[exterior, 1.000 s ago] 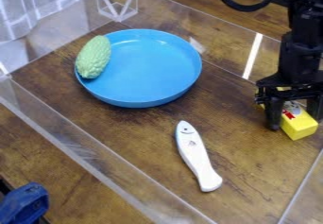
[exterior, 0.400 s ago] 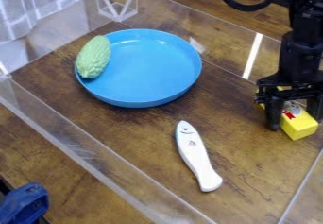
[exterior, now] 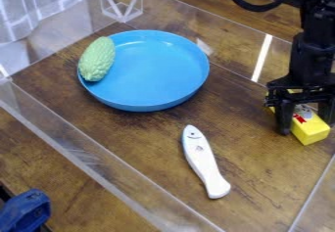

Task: Put the yellow brick in the blue tray

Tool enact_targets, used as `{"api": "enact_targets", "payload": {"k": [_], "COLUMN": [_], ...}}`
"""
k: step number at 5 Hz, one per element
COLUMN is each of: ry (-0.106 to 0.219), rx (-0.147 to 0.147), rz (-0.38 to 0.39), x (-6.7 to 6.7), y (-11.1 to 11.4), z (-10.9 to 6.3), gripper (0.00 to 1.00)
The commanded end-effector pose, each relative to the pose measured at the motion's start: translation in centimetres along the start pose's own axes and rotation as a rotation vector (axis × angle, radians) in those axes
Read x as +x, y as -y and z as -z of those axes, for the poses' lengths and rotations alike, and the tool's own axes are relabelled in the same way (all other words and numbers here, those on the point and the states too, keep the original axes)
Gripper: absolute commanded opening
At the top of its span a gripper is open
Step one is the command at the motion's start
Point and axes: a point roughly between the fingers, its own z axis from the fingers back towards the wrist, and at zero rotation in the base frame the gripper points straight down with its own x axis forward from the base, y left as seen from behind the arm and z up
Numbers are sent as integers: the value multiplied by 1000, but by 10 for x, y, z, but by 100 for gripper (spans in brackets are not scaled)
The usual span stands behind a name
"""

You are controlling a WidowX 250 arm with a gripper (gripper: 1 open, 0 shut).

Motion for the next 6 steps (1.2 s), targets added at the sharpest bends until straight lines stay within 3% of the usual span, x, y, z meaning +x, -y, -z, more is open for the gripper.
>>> {"api": "enact_targets", "payload": {"k": [1, 6], "ry": [16, 9], "rx": [-13, 3], "rz": [45, 69], "x": [13, 16], "y": [1, 6], "z": [5, -1], "gripper": [0, 0]}}
